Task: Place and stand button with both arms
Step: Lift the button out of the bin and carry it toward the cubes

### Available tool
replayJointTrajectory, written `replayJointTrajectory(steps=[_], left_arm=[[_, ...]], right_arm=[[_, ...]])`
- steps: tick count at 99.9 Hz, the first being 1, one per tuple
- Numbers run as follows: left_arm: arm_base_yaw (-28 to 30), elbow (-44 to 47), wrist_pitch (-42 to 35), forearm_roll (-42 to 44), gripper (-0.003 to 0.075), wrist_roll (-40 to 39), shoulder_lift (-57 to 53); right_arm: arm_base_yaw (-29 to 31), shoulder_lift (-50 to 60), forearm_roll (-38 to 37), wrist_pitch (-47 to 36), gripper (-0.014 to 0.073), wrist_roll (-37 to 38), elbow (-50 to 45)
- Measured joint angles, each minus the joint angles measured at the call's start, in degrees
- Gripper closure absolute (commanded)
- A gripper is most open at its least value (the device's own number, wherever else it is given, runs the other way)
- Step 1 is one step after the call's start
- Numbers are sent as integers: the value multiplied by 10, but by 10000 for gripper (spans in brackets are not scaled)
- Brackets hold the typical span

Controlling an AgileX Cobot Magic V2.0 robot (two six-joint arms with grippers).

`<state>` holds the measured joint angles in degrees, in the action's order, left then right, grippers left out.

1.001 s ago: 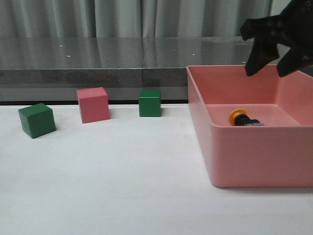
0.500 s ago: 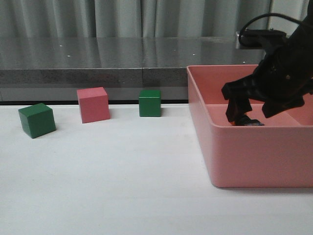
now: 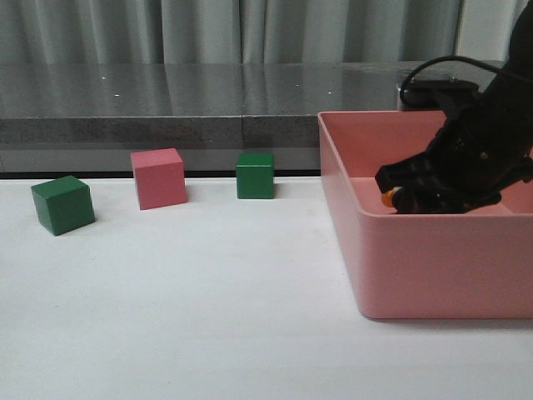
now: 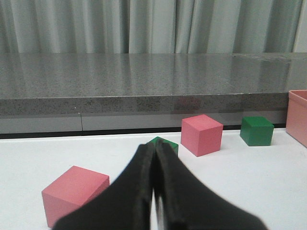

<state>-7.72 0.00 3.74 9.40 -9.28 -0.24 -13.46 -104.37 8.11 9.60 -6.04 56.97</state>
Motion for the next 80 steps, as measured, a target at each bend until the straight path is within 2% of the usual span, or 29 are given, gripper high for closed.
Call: replayJointTrajectory(steps=[20, 37, 57, 80], left_arm=[[0, 0, 0, 0, 740, 0, 0], [0, 0, 0, 0, 740, 0, 0], [0, 0, 0, 0, 740, 0, 0], [0, 0, 0, 0, 740, 0, 0]], right_arm=[[-6, 89, 0, 22, 549, 0, 16], [-49, 137, 0, 85, 549, -21, 84], [-136, 112, 0, 150, 551, -140, 168], [-217, 13, 0, 163, 551, -294, 226]])
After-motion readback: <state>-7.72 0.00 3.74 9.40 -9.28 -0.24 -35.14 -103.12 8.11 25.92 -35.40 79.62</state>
